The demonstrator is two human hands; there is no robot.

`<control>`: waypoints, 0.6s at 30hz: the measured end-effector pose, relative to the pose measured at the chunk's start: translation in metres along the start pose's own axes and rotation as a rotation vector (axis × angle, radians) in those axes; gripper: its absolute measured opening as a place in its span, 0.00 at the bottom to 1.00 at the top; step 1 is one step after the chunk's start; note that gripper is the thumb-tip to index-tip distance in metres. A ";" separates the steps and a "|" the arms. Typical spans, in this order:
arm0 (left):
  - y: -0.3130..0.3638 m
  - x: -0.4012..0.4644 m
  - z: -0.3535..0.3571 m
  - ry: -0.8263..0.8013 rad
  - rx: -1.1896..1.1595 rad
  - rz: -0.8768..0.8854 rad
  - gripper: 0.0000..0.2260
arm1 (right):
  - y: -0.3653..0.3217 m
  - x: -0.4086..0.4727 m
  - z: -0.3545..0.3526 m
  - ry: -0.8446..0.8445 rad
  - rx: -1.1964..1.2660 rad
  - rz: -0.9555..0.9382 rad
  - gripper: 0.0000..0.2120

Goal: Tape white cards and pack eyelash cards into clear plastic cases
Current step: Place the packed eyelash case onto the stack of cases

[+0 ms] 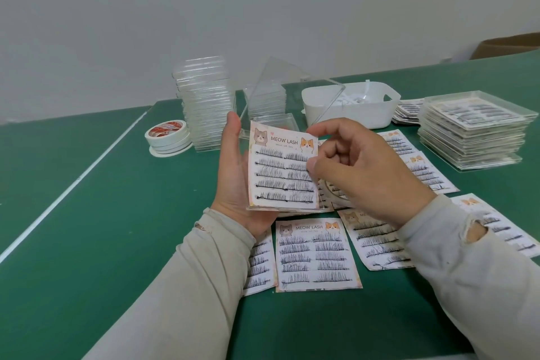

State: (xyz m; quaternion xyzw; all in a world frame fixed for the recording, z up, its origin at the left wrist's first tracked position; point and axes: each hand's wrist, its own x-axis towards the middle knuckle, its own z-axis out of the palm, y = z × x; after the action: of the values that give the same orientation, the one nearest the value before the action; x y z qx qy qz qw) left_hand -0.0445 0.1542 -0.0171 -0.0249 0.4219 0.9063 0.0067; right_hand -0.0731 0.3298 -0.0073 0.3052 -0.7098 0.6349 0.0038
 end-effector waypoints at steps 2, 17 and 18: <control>0.000 -0.002 0.003 -0.050 -0.035 -0.041 0.40 | 0.000 -0.002 0.002 0.015 -0.036 0.003 0.17; 0.002 -0.004 0.004 -0.065 -0.009 -0.026 0.33 | -0.002 -0.010 0.006 -0.053 -0.514 -0.054 0.24; 0.003 -0.006 0.005 -0.047 -0.009 -0.005 0.33 | -0.003 -0.011 0.007 -0.030 -0.524 -0.091 0.22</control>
State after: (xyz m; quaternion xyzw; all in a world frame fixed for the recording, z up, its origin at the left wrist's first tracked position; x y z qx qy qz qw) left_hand -0.0392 0.1565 -0.0112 -0.0049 0.4177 0.9084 0.0189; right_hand -0.0600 0.3286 -0.0104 0.3348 -0.8353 0.4242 0.1009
